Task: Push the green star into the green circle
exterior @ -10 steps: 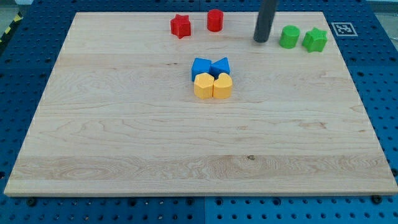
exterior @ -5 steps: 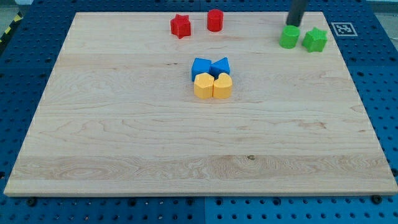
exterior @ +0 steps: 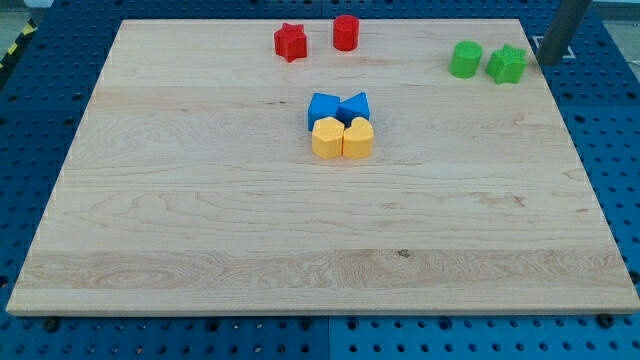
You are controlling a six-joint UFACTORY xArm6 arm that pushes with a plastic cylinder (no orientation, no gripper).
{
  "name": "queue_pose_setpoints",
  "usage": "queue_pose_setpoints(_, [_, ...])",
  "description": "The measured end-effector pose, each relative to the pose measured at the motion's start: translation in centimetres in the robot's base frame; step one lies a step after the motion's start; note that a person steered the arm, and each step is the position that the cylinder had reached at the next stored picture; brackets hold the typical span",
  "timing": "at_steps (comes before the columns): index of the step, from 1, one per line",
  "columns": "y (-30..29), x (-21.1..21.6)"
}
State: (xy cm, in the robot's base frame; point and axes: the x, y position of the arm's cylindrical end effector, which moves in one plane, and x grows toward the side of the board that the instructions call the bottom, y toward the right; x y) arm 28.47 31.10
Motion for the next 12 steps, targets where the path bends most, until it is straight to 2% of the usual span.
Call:
queue_pose_setpoints(1, [2.0,1.7])
queue_pose_setpoints(6, [3.4,4.3])
queue_pose_setpoints(10, [-7.6,0.3])
queue_pose_setpoints(12, [-6.4,0.2])
